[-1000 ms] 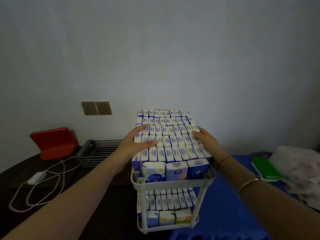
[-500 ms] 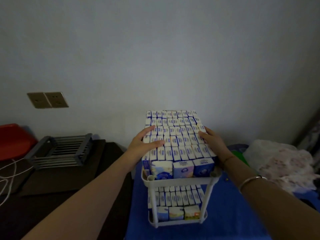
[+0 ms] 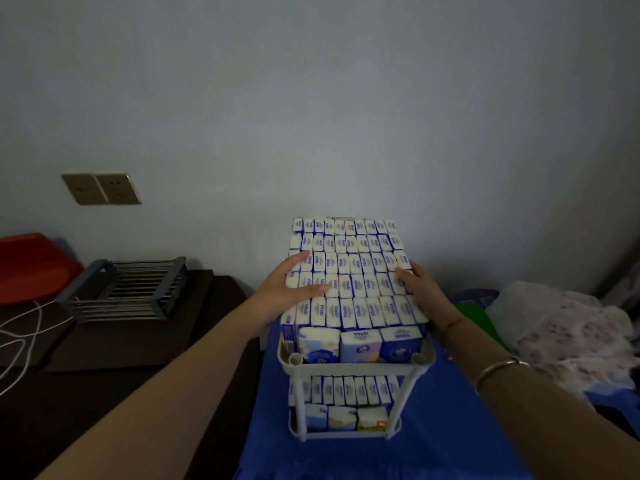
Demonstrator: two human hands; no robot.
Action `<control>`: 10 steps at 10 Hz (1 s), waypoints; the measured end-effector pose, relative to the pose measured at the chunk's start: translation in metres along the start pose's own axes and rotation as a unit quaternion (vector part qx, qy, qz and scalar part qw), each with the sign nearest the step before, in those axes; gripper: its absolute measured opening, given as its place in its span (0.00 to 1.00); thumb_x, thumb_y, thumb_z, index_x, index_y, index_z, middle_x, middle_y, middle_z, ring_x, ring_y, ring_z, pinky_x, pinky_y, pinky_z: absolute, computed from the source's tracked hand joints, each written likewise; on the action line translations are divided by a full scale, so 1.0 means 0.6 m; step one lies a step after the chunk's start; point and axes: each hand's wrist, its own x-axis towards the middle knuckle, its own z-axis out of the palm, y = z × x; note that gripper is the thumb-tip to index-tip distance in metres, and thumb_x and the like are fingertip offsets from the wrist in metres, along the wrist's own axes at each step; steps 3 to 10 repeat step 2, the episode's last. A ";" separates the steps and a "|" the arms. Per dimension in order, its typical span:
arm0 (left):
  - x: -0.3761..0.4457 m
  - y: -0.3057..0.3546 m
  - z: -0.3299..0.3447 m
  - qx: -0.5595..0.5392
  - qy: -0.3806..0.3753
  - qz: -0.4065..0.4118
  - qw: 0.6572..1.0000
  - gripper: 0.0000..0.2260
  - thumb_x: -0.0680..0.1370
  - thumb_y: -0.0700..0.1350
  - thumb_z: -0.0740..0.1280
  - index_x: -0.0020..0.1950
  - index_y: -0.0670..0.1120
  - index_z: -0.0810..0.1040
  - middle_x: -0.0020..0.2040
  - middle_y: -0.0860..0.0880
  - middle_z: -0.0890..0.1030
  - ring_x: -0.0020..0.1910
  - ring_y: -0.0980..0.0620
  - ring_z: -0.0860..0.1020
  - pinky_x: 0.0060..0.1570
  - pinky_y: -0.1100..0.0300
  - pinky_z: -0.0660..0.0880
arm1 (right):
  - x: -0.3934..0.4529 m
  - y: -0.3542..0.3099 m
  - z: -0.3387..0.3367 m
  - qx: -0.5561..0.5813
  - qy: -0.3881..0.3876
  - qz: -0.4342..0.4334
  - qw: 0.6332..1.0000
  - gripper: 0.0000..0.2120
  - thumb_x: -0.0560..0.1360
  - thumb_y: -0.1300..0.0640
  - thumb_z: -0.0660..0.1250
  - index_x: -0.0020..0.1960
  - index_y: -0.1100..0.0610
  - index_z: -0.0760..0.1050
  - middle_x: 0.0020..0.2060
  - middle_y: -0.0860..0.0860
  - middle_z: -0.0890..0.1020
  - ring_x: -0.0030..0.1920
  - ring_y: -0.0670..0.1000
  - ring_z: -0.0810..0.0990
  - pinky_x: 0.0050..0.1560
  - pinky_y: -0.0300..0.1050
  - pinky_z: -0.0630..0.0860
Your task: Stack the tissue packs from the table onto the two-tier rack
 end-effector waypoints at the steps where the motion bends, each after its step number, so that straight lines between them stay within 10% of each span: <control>1: -0.025 0.017 0.005 0.026 0.032 0.008 0.999 0.30 0.73 0.44 0.72 0.73 0.54 0.65 0.61 0.55 0.74 0.55 0.53 0.79 0.41 0.65 0.79 | -0.014 -0.014 -0.002 -0.013 -0.003 0.043 0.999 0.21 0.79 0.52 0.60 0.69 0.59 0.65 0.50 0.57 0.81 0.38 0.52 0.82 0.30 0.42 0.79; 2: -0.058 0.022 0.006 0.035 0.064 0.023 0.997 0.25 0.75 0.44 0.70 0.71 0.50 0.68 0.64 0.52 0.70 0.50 0.58 0.77 0.33 0.73 0.75 | -0.046 -0.027 0.001 -0.067 0.019 0.054 0.996 0.26 0.79 0.50 0.60 0.72 0.62 0.61 0.61 0.61 0.76 0.46 0.54 0.79 0.48 0.49 0.79; 10: -0.058 0.022 0.006 0.035 0.064 0.023 0.997 0.25 0.75 0.44 0.70 0.71 0.50 0.68 0.64 0.52 0.70 0.50 0.58 0.77 0.33 0.73 0.75 | -0.046 -0.027 0.001 -0.067 0.019 0.054 0.996 0.26 0.79 0.50 0.60 0.72 0.62 0.61 0.61 0.61 0.76 0.46 0.54 0.79 0.48 0.49 0.79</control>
